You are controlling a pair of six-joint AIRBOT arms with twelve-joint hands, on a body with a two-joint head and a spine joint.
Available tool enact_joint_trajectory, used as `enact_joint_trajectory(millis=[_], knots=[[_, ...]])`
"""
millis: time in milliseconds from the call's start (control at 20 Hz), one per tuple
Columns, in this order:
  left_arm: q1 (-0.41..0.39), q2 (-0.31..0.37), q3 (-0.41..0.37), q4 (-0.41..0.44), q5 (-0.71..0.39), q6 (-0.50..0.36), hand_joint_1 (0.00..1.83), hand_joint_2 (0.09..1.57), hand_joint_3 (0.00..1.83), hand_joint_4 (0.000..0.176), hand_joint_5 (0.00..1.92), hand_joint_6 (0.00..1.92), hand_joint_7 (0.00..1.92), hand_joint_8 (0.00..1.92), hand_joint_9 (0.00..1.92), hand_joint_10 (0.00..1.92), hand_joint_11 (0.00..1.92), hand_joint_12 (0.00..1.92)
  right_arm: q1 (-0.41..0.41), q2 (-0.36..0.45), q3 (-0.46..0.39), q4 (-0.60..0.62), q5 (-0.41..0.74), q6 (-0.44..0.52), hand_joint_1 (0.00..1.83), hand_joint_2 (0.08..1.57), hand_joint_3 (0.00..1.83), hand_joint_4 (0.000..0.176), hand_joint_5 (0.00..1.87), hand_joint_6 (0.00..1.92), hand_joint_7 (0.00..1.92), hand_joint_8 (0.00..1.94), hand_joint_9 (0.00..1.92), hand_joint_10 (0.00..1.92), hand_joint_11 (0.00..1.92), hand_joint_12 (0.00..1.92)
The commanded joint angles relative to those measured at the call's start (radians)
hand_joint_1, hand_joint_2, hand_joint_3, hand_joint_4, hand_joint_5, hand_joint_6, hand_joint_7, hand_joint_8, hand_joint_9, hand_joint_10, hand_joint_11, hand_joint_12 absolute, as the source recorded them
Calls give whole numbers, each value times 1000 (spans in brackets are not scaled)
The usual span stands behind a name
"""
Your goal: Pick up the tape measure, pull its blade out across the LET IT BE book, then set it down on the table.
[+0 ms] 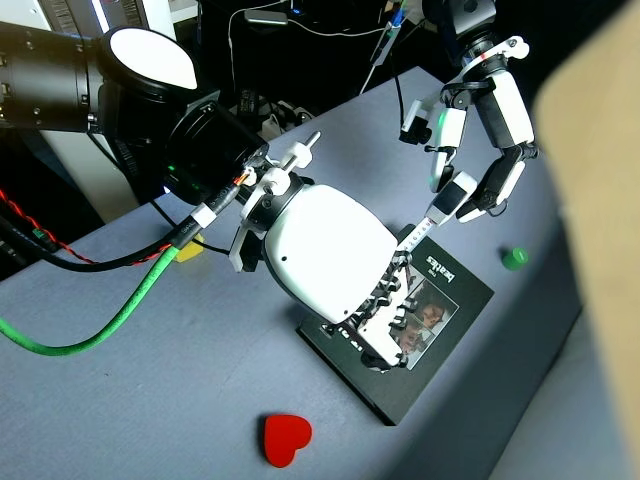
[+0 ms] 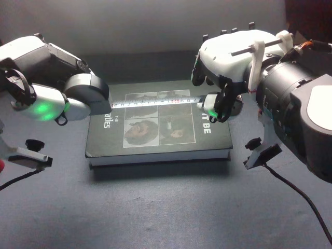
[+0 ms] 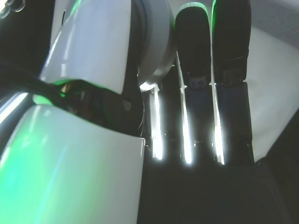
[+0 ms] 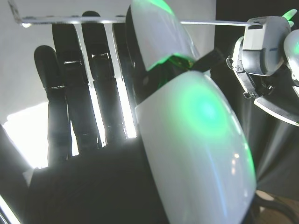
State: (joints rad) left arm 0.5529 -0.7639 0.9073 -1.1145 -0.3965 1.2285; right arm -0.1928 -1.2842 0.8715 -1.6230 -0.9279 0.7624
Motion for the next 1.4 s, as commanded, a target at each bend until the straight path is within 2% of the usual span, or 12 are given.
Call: enact_joint_trajectory(millis=[0,1200,1250,1300,1350], knots=[[-10,5,6,30,-70,-22,1380,1099,0,0,979,857,930,974,1019,1145,1012,956,6,4,-3,-86,-28,5,1048,1150,0,0,822,24,893,24,793,128,317,1209],[-5,7,6,44,-60,-39,1380,1098,0,0,991,850,924,980,1020,1142,1010,980,5,3,-2,-96,-30,6,1044,1150,1,0,824,16,903,20,798,149,346,1213],[-5,7,6,44,-60,-39,1380,1098,0,0,995,840,921,986,1018,1144,1007,978,5,3,-2,-96,-30,6,1159,1169,1,0,801,954,935,893,860,236,412,1268],[-5,7,6,44,-60,-39,1380,1098,0,0,995,838,922,987,1017,1145,1007,978,6,3,-2,-96,-30,6,1178,1169,0,19,855,1129,901,1076,882,447,487,1336],[-4,7,6,44,-60,-40,1380,1098,0,0,995,838,924,985,1017,1146,1007,977,6,3,-2,-97,-29,6,1189,1154,4,29,896,1131,914,1080,874,629,553,1347]])
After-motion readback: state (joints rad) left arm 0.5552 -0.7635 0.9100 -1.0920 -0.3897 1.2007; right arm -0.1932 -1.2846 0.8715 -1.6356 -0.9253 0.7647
